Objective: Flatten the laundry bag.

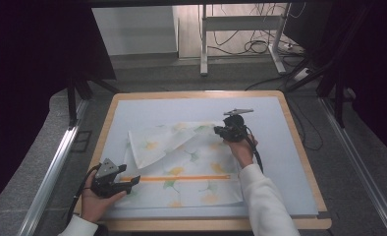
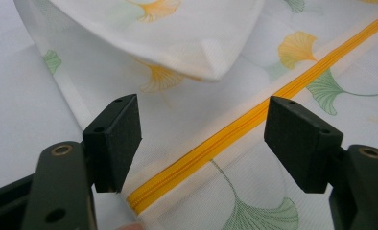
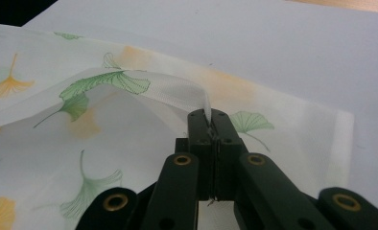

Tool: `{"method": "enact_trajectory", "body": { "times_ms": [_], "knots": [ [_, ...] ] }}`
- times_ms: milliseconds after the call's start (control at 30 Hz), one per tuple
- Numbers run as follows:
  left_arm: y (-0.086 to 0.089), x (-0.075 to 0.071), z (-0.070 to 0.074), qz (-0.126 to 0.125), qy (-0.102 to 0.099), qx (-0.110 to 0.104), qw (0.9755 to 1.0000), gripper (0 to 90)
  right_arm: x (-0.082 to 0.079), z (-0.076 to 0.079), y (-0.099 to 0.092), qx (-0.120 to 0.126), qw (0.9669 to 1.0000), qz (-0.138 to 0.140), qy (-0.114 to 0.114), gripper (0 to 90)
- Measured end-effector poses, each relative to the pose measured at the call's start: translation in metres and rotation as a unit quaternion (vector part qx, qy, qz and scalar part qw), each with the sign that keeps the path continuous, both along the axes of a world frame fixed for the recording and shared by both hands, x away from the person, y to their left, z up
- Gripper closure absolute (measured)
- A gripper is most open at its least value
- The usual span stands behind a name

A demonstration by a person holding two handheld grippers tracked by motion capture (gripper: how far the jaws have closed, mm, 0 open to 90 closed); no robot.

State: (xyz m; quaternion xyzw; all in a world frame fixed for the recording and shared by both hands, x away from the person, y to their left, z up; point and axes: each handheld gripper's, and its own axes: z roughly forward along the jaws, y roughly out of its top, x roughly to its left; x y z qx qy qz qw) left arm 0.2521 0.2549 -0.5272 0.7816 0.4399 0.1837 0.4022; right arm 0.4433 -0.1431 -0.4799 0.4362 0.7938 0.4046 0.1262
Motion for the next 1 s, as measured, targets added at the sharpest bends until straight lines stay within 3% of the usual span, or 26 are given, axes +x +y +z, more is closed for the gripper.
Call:
{"method": "enact_trajectory", "body": {
  "times_ms": [200,600,1000],
  "knots": [
    [0.001,0.0,0.0,-0.002,-0.001,-0.004,1.0,28.8,0.013,-0.006,0.004,-0.008,0.9999,-0.013,0.007,88.2],
    [0.0,0.001,-0.001,-0.004,0.002,-0.004,1.0,28.8,0.041,-0.011,-0.002,-0.002,0.9988,-0.044,0.024,88.2],
    [0.001,0.001,-0.001,-0.005,0.003,-0.005,1.0,28.8,0.056,-0.017,-0.004,0.003,0.9976,-0.058,0.039,88.1]
  ]
}}
